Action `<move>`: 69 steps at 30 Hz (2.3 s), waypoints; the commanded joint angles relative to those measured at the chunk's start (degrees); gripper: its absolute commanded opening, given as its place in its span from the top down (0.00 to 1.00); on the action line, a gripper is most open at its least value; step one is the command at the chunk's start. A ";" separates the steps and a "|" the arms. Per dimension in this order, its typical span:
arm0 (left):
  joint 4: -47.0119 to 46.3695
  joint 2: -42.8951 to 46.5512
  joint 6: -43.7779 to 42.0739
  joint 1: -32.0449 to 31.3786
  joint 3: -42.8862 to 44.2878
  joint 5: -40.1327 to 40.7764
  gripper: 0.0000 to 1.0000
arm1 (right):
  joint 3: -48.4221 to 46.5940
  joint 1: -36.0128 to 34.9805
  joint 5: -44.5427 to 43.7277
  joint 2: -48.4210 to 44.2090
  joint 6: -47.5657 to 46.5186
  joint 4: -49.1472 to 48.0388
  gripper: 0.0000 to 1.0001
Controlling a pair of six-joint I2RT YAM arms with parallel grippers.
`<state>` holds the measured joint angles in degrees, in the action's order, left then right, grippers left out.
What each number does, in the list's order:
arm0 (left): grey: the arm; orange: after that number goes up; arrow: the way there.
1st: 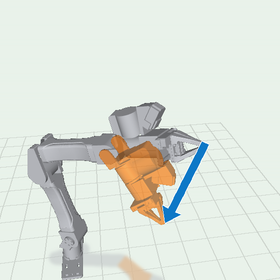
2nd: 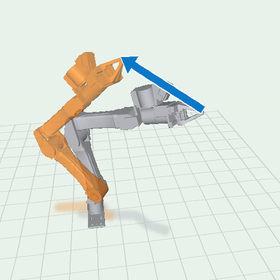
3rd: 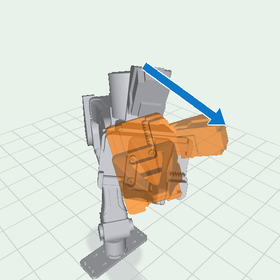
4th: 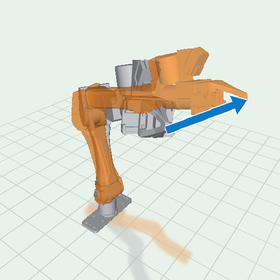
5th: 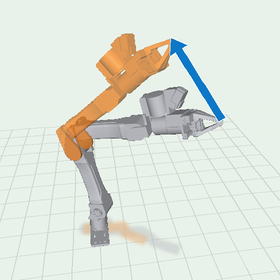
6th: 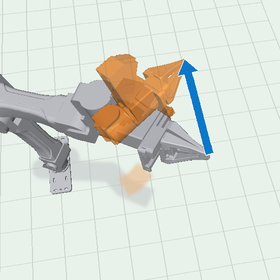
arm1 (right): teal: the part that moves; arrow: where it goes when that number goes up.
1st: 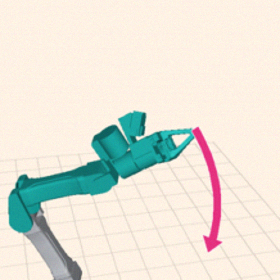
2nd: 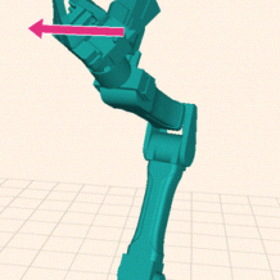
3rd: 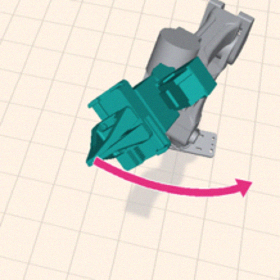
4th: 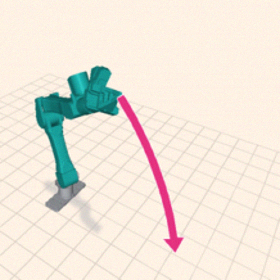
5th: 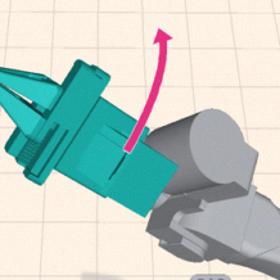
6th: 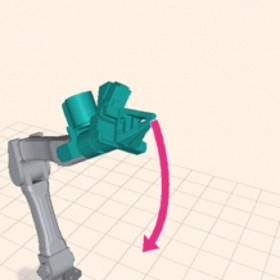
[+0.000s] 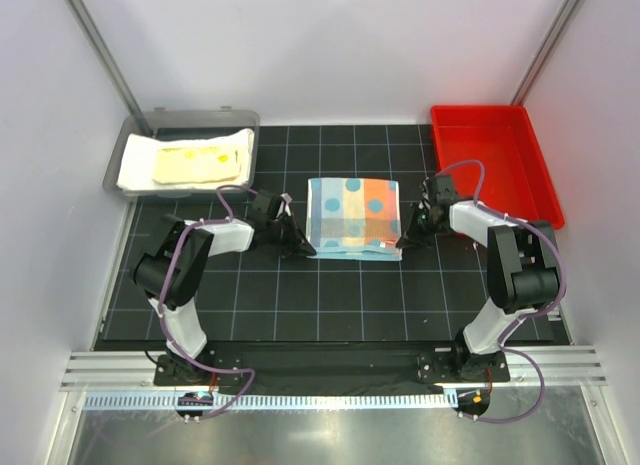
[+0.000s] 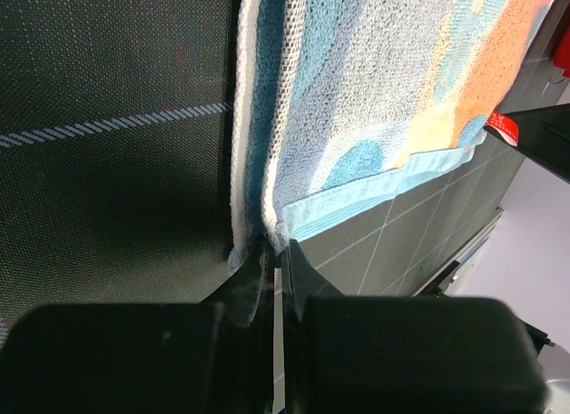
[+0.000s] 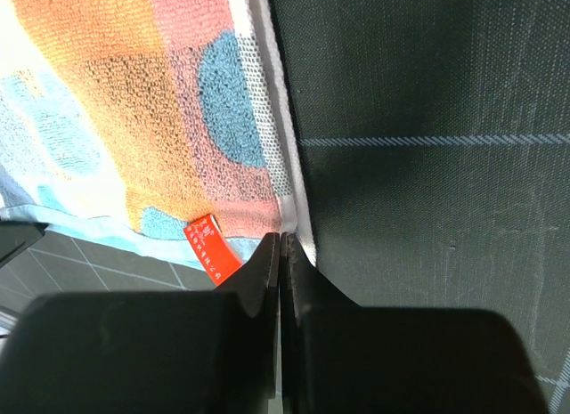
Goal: Fold and stack the towels
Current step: Fold the towel
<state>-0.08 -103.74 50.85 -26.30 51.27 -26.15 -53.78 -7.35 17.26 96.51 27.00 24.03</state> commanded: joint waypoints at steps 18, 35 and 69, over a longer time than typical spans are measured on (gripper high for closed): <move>8.51 8.13 -0.84 -0.33 4.54 0.49 1.00 | -4.05 -0.47 -1.17 -8.44 -1.78 5.94 0.99; 6.84 3.28 -1.19 -0.41 3.14 0.31 1.00 | -1.68 -1.17 -1.87 -2.56 1.30 1.02 0.73; 5.26 3.55 -0.58 -0.50 1.73 -0.04 1.00 | -0.10 -5.12 -8.38 0.70 1.38 0.14 0.73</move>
<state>6.68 -100.64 50.52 -26.52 53.47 -25.93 -55.05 -11.92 9.96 96.79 27.68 25.71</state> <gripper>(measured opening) 0.029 0.284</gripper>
